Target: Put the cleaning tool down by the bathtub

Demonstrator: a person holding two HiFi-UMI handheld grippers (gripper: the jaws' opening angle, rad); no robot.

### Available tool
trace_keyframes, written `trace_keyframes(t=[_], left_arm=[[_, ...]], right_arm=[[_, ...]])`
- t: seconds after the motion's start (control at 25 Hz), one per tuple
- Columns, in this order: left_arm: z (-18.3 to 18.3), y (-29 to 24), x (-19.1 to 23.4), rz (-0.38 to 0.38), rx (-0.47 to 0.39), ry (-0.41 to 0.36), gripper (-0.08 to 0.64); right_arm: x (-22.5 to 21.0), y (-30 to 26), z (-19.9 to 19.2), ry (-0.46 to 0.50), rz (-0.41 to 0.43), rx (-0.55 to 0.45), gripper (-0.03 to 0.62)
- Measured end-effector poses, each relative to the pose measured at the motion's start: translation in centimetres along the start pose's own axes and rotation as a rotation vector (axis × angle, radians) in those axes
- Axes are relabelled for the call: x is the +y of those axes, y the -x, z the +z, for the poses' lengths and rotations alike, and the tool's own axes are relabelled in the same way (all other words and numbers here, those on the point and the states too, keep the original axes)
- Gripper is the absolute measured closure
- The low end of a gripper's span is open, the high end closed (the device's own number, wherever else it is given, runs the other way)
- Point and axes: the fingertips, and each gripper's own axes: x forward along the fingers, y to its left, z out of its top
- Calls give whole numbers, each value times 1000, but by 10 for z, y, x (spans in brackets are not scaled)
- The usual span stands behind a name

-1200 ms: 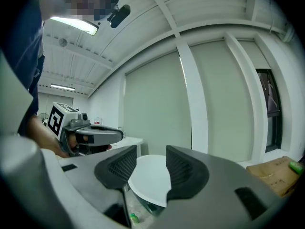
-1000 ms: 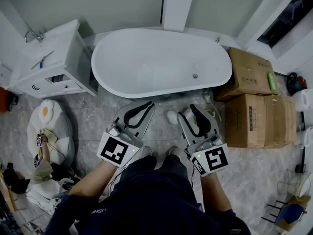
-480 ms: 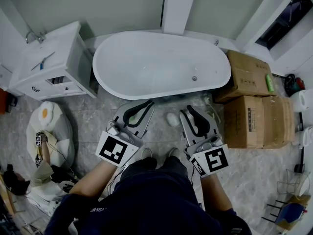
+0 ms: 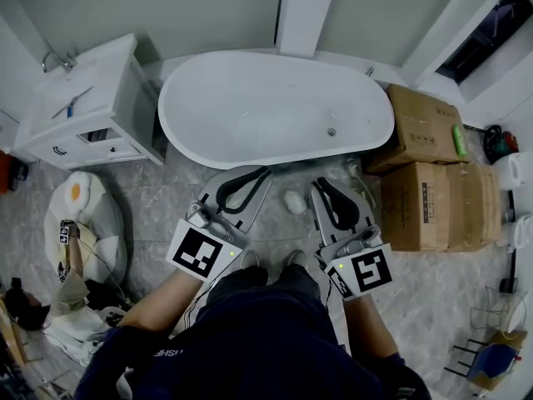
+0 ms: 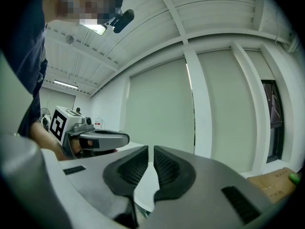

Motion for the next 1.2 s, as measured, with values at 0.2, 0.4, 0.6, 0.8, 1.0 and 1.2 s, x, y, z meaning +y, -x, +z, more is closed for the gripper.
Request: trace_keyframes(t=[0.2,0.4,0.6,0.8,1.0,1.2], left_arm=[[2,-3,4,-2,-13,7,518],[4,-3,8,-3,-22,18,518],[0,-4,10,1,-25,26,518],[-5,-5,13,4,-19,41,518],[-6,-5,12,2,-12,47,518],[-7,-7,10,6,-10,47,518]], right_arm=[[0,-6,3,8,-1,-3,575],[2,-11,3,6,-1,2,586],[2,-14,1,-3,5,6,588],[1,-17,0,-11,6,8,588],[-3,-15,-3,-23,0,16,588],[-6,-13,-8,-34,3,27,588]])
